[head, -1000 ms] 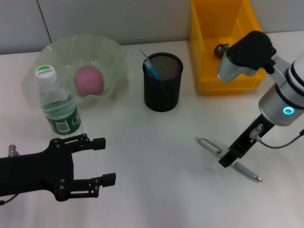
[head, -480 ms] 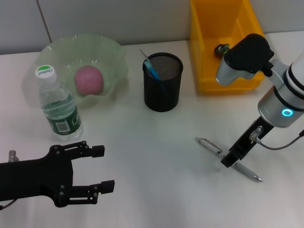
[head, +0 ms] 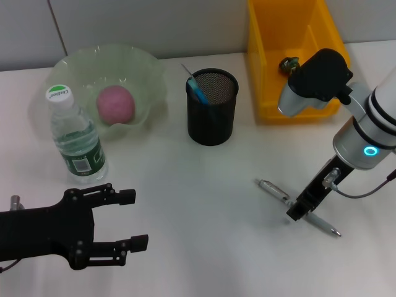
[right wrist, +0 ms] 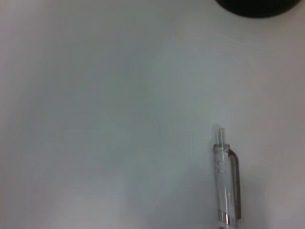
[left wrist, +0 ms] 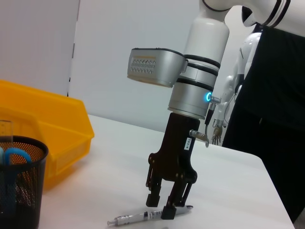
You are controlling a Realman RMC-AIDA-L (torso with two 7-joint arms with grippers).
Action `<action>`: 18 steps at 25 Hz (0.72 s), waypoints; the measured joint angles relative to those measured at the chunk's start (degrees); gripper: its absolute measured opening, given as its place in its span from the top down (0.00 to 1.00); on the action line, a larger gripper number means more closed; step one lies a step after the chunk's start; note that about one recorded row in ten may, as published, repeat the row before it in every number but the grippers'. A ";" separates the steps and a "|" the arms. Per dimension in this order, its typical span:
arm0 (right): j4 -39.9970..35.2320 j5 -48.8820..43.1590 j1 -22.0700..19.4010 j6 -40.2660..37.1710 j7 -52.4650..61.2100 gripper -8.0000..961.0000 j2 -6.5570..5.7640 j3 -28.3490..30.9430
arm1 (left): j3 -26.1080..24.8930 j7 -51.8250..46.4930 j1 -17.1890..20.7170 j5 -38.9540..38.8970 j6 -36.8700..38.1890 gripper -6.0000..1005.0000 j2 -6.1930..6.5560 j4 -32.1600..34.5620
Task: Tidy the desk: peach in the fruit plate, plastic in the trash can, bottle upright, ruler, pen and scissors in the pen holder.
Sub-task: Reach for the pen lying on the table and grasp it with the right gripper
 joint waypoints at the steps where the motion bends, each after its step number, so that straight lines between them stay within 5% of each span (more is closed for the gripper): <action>1: 0.00 0.00 0.00 0.00 0.00 0.50 0.00 0.00 | 0.00 0.00 0.00 0.00 0.00 0.16 0.00 0.00; 18: 1.00 0.01 0.22 0.64 0.00 0.52 0.01 -0.44 | 0.00 -0.14 0.14 -0.01 0.24 0.16 0.04 0.08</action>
